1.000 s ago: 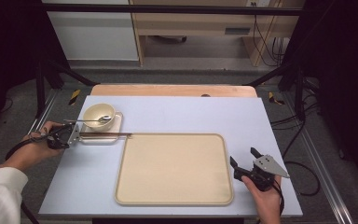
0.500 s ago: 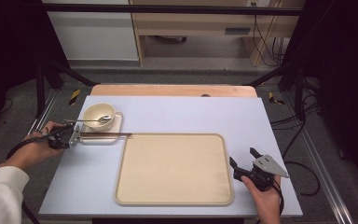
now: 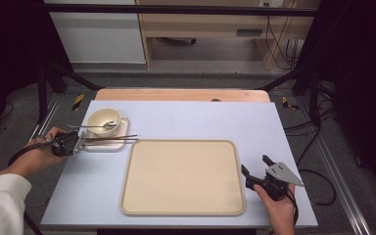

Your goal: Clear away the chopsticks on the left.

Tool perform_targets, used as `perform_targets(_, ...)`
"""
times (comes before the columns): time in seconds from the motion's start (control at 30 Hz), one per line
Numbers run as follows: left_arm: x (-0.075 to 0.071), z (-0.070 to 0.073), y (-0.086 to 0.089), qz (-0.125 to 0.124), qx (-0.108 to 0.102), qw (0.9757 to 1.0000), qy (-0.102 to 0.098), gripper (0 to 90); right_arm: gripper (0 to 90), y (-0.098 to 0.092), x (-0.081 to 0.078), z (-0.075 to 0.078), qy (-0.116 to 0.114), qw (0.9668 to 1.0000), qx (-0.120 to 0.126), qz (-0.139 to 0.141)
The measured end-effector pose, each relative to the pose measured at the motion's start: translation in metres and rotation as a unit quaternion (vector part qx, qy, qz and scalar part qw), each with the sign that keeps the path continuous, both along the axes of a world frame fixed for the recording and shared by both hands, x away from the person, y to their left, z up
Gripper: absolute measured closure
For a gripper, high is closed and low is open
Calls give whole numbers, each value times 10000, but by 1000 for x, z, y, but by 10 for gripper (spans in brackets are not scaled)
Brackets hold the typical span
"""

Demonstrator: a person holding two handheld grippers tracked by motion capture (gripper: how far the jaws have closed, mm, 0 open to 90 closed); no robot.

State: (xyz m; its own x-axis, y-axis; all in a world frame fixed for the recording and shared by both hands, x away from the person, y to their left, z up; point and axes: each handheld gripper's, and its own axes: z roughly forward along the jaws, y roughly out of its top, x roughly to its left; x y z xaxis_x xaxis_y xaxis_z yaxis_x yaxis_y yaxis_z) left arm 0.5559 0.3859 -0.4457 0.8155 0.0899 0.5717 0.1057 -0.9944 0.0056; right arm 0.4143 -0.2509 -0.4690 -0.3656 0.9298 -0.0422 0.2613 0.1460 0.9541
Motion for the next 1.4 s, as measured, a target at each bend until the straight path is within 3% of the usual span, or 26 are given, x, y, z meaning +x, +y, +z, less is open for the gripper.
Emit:
perform_targets(0.57, -1, 0, -1, -76, 66, 9999, -12, 823, 157, 0, 0, -1, 17, 10000, 10, 11)
perform_targets(0.97, -2, -2, -3, -97, 44, 9999, 26, 836, 157, 0, 0, -1, 37, 10000, 30, 12)
perform_targets(1.23, -13, 6, -1, -162, -49, 9998, -113, 838, 157, 0, 0, -1, 27, 10000, 35, 6)
perform_targets(1.4, -23, 17, -1, -172, -227, 9992, -265, 838, 156, 1, 0, -1, 4, 10000, 31, 23)
